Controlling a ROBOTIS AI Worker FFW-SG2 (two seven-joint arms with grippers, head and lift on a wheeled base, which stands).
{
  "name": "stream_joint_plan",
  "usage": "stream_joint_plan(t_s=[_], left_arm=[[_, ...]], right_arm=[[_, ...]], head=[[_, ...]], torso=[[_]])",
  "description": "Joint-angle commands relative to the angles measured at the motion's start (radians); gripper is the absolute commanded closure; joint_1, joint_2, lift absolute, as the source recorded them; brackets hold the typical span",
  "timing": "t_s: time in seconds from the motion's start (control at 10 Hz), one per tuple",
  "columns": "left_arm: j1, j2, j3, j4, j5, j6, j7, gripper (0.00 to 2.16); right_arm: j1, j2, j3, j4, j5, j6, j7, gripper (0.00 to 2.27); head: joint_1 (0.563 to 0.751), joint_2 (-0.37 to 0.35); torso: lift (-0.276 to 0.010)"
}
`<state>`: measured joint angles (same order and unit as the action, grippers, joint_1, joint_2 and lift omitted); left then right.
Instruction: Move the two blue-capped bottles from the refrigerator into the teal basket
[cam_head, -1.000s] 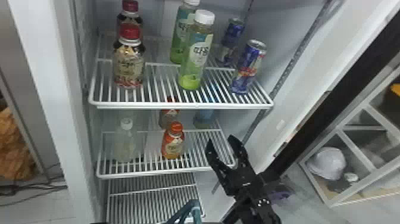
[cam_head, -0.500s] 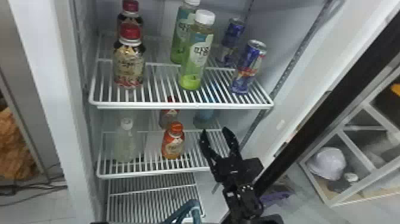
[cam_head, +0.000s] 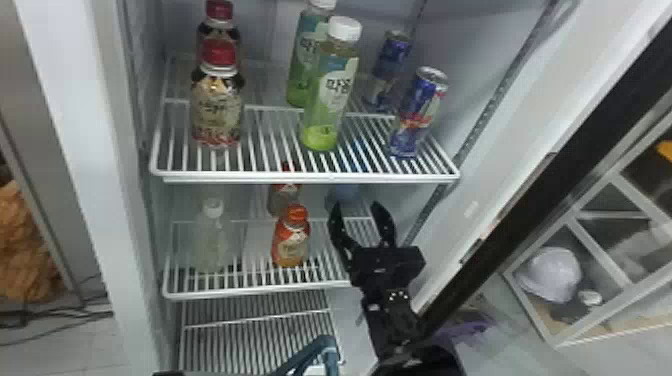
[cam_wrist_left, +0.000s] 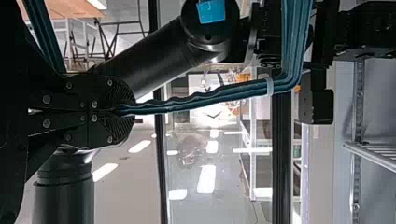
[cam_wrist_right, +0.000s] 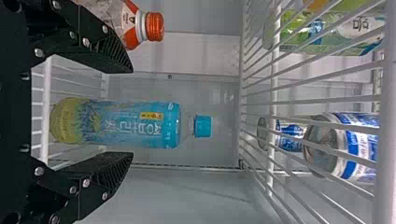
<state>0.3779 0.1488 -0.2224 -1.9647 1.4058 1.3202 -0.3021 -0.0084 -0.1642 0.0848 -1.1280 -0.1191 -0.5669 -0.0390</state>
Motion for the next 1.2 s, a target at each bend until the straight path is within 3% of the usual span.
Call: stream_joint_plan(t_s=[0.0,0.3,1.1], left_arm=[[0.0,-0.003,0.0,0.0,0.001,0.0,0.0,1.15],[-0.002,-0.003,-0.002,0.0,0.002,0.0,0.0,1.15],[-0.01,-0.003,-0.006,0.007,0.007,-0.007,0.001,1.15]], right_arm=[[-0.033,0.0,0.009,0.035,-0.001,0.0,-0.013,0.35],[-0.105,0.0,0.016,0.096,-0.011,0.015,-0.024,0.22],[-0.244,-0.003,0.055,0.189,-0.002,0.1,-0.084,0.17]], head=[[0.695,-0.35],[0.695,-0.35],[0.695,-0.35]], torso=[[-0.136],[-0.136],[-0.136]])
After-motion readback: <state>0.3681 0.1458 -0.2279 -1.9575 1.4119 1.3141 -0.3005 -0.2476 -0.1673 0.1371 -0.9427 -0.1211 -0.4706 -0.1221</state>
